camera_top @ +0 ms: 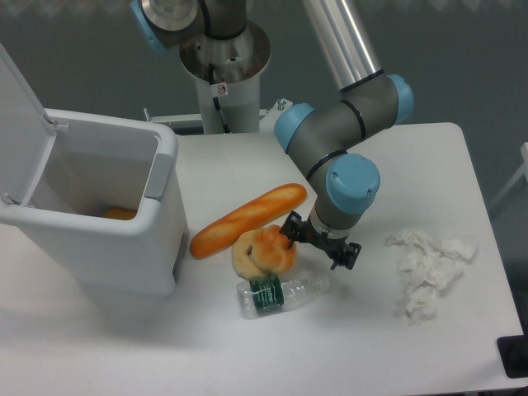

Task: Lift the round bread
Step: 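Move the open gripper over the round glazed bun beside the baguette, then lower the gripper onto the round bun and close on it, then lift the held bun off the ring bread and carry it toward the tissue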

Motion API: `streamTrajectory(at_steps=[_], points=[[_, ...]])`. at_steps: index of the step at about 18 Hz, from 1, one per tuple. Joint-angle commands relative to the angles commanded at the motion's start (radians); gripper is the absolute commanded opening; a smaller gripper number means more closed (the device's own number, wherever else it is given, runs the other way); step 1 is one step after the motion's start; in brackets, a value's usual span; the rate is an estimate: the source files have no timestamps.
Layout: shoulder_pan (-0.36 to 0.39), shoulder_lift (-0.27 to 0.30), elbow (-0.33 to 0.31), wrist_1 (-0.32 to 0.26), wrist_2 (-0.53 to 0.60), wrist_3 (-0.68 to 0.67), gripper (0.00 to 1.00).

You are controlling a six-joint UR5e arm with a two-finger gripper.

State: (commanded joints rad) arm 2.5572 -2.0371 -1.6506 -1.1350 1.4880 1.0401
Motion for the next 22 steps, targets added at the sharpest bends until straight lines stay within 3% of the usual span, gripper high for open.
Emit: streamTrajectory(at_steps=[2, 8, 10, 14, 16, 19, 22], points=[[-0.011, 0.0, -0.003, -0.023, -0.017, -0.02, 1.0], [-0.035, -0.012, -0.006, -0.019, -0.02, -0.072, 1.0], [-0.037, -0.014, -0.006, -0.02, -0.02, -0.071, 0.89], [-0.038, -0.029, -0.006, -0.019, -0.02, -0.074, 0.47], [-0.038, -0.031, -0.008, -0.019, -0.02, -0.074, 0.39], [-0.038, -0.029, -0.006, -0.019, -0.02, -0.074, 0.34], [-0.037, -0.02, -0.006, -0.02, -0.02, -0.074, 0.19]])
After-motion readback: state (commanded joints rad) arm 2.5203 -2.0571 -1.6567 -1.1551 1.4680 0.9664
